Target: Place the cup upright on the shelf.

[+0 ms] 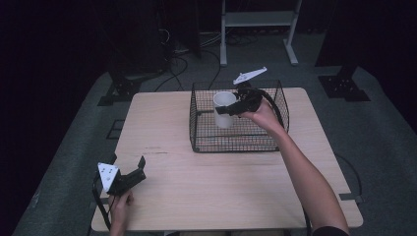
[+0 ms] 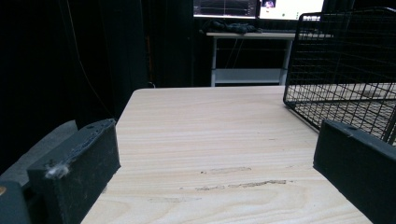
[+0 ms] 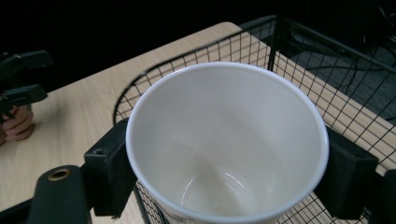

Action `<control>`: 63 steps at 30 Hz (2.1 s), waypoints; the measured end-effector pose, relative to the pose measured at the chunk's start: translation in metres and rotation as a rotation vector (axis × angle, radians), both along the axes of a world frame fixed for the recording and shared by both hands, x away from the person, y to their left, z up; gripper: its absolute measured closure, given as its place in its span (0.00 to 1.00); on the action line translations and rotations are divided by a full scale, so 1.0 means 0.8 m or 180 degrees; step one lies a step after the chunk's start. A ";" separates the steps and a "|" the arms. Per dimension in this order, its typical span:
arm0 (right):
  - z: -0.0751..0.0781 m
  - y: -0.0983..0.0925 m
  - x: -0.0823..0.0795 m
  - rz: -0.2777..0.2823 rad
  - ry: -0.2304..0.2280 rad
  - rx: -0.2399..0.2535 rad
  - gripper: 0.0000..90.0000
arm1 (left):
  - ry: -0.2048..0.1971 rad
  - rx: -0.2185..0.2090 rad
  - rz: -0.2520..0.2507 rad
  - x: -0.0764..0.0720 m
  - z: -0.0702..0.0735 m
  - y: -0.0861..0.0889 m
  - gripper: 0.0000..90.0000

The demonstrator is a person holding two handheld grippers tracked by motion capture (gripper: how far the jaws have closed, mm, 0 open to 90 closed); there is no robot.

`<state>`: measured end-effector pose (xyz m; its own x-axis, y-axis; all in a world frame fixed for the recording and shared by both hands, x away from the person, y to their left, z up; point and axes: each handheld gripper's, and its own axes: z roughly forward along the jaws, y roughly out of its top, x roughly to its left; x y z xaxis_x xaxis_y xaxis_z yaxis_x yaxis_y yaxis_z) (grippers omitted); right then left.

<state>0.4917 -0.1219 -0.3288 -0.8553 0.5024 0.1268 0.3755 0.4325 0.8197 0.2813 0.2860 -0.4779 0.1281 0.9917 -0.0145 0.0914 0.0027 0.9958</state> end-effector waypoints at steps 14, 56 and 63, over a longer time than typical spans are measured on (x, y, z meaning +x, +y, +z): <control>-0.031 0.005 0.029 -0.0098 0.0190 -0.0010 0.21 | -0.0002 0.0002 -0.0002 0.000 0.000 0.000 0.00; -0.091 0.015 0.057 -0.0134 0.0449 -0.0523 0.21 | -0.0004 -0.0018 -0.0008 0.000 0.000 0.001 0.00; -0.088 0.018 0.052 -0.0081 0.0427 -0.0589 0.19 | -0.0007 -0.0004 -0.0014 0.000 0.000 0.001 0.00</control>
<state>0.5332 -0.1073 -0.3993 -0.8238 0.5487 0.1422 0.4885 0.5600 0.6692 0.2811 0.2864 -0.4779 0.1324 0.9911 -0.0155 0.0892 0.0037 0.9960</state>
